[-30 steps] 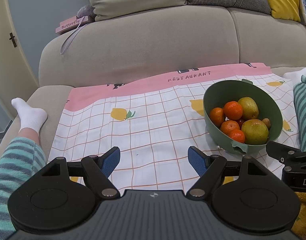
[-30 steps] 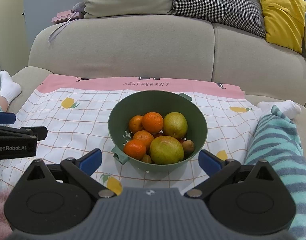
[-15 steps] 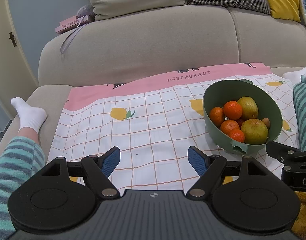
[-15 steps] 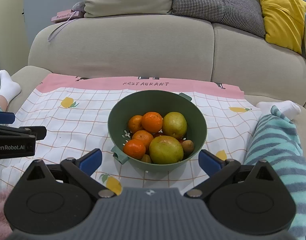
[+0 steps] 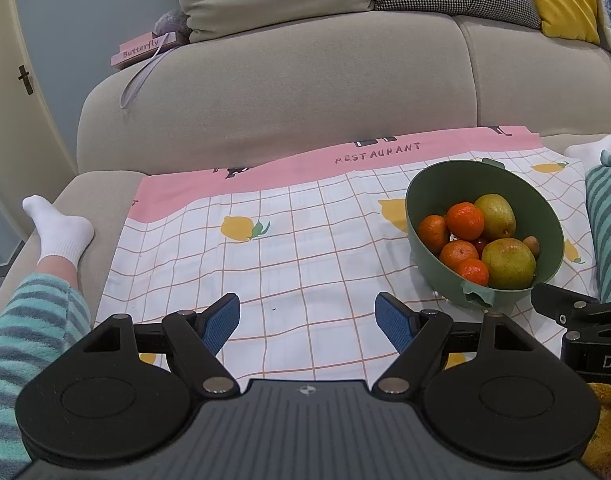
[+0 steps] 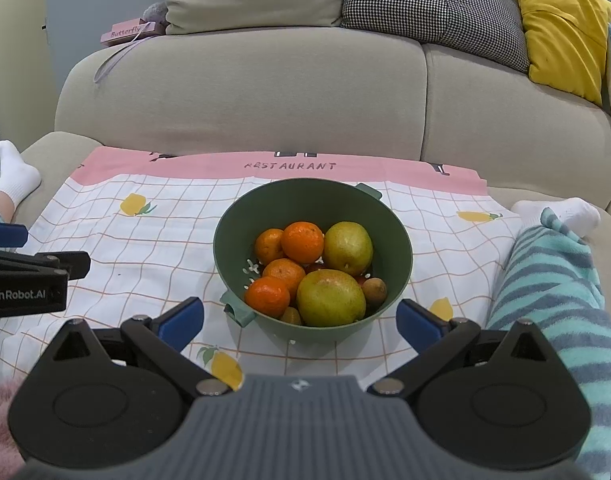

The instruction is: Organize fruits

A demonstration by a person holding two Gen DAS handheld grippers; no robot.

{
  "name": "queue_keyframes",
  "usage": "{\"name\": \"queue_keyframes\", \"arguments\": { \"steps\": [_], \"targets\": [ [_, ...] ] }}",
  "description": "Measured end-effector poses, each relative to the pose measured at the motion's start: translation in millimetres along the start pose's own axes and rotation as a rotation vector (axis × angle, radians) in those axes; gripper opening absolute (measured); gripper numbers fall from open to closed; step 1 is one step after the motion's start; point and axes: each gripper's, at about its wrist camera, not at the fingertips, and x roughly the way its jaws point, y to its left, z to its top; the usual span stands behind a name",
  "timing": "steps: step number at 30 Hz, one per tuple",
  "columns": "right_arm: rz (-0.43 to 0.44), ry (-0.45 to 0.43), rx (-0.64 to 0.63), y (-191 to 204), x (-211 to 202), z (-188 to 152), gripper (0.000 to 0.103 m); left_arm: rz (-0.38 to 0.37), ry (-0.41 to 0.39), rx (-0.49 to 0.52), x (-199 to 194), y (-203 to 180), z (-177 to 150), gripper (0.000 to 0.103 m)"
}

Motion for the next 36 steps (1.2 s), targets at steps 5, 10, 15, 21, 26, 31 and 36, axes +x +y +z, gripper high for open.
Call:
{"name": "queue_keyframes", "arguments": {
  "steps": [5,10,15,21,26,31,36],
  "targets": [
    [-0.001,0.0,0.001,-0.6,0.8,-0.4,0.099,0.0,-0.001,0.0,0.0,-0.1,-0.2,0.09],
    [-0.002,0.001,0.001,-0.9,1.5,-0.9,0.099,-0.002,-0.006,0.002,-1.3,1.2,1.5,0.09],
    [-0.001,0.0,0.0,-1.2,1.6,-0.7,0.099,-0.003,-0.006,0.001,-1.6,1.4,0.7,0.09],
    [-0.004,0.001,0.002,-1.8,1.8,-1.2,0.099,-0.006,-0.014,0.0,-3.4,0.6,1.0,0.09],
    [-0.005,0.002,0.002,-1.4,1.7,-1.5,0.099,-0.005,-0.022,0.0,-4.1,0.0,0.3,0.09],
    [-0.005,0.002,0.002,-1.6,2.0,-1.4,0.099,-0.008,-0.034,0.0,-5.9,0.1,-0.2,0.09],
    [-0.005,0.002,0.001,-1.8,2.2,-1.3,0.099,-0.001,-0.043,0.002,-7.9,0.5,-0.1,0.09]
  ]
}}
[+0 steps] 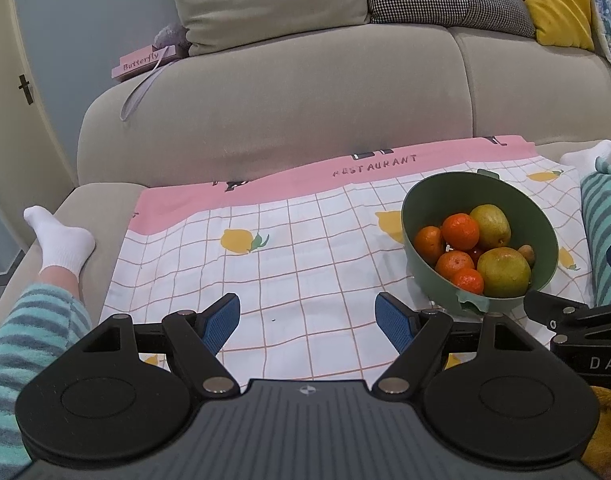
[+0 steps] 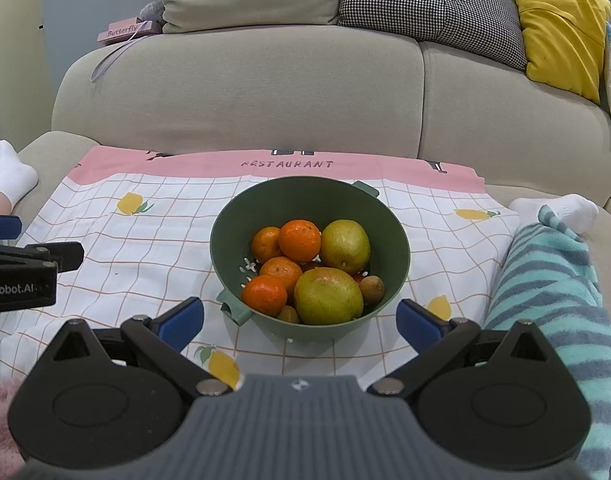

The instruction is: Organize fruits

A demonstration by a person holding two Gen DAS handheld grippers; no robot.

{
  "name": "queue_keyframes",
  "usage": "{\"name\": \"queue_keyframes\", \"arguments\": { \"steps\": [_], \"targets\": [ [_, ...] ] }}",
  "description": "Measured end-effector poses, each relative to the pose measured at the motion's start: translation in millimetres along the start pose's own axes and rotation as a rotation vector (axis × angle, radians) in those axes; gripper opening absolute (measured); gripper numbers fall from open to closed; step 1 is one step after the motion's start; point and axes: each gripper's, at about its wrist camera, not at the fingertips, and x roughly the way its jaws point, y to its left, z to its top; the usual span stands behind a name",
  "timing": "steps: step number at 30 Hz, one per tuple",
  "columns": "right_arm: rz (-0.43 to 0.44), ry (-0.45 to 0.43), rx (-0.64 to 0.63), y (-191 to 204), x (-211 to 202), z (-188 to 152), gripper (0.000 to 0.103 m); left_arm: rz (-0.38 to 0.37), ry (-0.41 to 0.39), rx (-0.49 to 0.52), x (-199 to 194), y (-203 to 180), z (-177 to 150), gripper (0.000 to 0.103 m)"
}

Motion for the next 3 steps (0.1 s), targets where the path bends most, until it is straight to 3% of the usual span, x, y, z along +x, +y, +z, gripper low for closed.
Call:
{"name": "queue_keyframes", "arguments": {
  "steps": [3],
  "targets": [
    [0.0,0.0,0.0,-0.1,0.1,-0.1,0.099,0.005,-0.01,0.006,-1.0,0.2,0.4,0.09]
  ]
}}
